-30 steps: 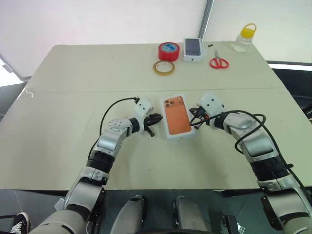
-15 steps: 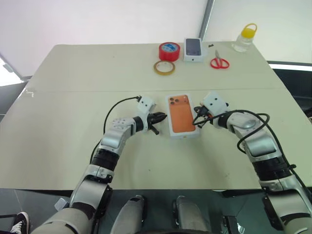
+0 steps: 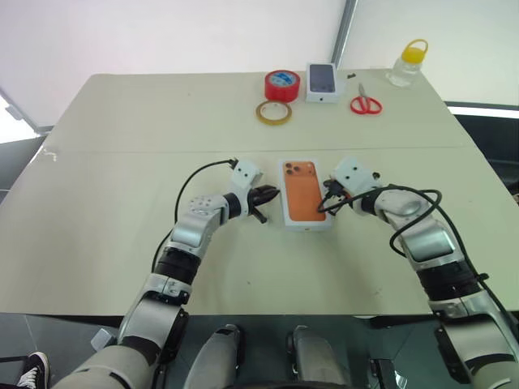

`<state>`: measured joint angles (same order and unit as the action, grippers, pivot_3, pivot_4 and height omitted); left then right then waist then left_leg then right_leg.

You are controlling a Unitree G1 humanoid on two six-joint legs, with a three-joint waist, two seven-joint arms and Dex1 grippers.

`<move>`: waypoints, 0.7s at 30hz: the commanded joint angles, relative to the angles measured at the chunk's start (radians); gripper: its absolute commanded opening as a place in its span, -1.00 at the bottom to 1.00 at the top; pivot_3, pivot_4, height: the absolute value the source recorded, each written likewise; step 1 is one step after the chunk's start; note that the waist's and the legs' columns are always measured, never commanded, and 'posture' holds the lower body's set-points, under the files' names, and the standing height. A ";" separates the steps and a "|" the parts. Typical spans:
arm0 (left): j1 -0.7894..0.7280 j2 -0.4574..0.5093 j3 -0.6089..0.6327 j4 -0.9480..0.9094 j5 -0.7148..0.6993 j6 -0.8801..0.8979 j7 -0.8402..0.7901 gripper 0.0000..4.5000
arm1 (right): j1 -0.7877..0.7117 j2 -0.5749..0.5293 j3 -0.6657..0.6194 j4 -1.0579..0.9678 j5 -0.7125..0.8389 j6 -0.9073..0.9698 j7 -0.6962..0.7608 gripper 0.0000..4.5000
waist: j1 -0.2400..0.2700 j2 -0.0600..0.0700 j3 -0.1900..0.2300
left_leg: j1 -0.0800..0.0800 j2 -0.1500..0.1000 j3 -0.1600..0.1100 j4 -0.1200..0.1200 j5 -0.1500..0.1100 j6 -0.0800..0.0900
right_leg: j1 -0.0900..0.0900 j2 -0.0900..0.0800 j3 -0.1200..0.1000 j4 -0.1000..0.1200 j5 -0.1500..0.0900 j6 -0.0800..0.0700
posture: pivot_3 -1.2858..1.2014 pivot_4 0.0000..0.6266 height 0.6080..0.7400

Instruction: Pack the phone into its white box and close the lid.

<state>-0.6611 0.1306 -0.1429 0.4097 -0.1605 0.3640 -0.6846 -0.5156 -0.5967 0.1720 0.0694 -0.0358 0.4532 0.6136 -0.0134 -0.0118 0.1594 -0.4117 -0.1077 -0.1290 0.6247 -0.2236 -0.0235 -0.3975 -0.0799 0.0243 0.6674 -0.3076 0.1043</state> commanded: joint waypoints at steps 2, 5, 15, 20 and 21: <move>-0.009 0.001 0.008 -0.029 -0.004 -0.014 0.003 -0.77 | -0.008 0.011 0.008 -0.022 -0.020 -0.025 0.001 -0.98 | -0.001 0.000 0.000 | 0.000 0.000 0.000 0.000 0.000 0.000 | 0.000 0.000 0.000 0.000 0.000 0.000 | 0.03 -0.52 1.00; -0.004 0.022 0.028 -0.028 -0.004 -0.023 0.016 -0.77 | -0.013 -0.003 -0.008 -0.013 -0.029 -0.038 0.000 -0.98 | -0.002 0.000 0.000 | 0.000 0.000 0.000 0.000 0.000 0.000 | 0.000 0.000 0.000 0.000 0.000 0.000 | 0.03 -0.52 1.00; -0.217 -0.071 0.082 0.195 0.005 -0.125 0.113 -0.77 | -0.144 0.050 -0.099 0.125 0.030 -0.108 -0.016 -0.98 | 0.001 0.000 0.000 | 0.000 0.000 0.000 0.002 0.000 0.000 | 0.001 0.000 -0.001 0.000 0.000 0.000 | 0.03 -0.52 1.00; -0.264 -0.095 0.018 0.400 0.101 -0.207 0.124 -0.77 | -0.105 0.096 -0.011 0.140 0.003 -0.110 0.030 -0.98 | -0.006 -0.001 0.000 | 0.000 0.000 0.001 0.002 0.000 0.000 | 0.001 0.000 -0.001 0.000 0.000 0.000 | 0.03 -0.52 1.00; -0.263 -0.095 0.009 0.420 0.111 -0.210 0.121 -0.77 | -0.089 0.098 0.000 0.128 0.002 -0.107 0.041 -0.98 | -0.007 -0.001 0.000 | 0.000 0.000 0.001 0.002 0.000 0.000 | 0.000 0.000 -0.001 0.000 0.000 0.000 | 0.03 -0.52 1.00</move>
<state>-0.9141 0.0221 -0.1247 0.8102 -0.0774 0.1755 -0.5625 -0.6160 -0.4986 0.1576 0.2304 -0.0280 0.3541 0.6339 -0.0200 -0.0125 0.1595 -0.4119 -0.1076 -0.1280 0.6264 -0.2236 -0.0236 -0.3976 -0.0793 0.0231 0.6683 -0.3077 0.1047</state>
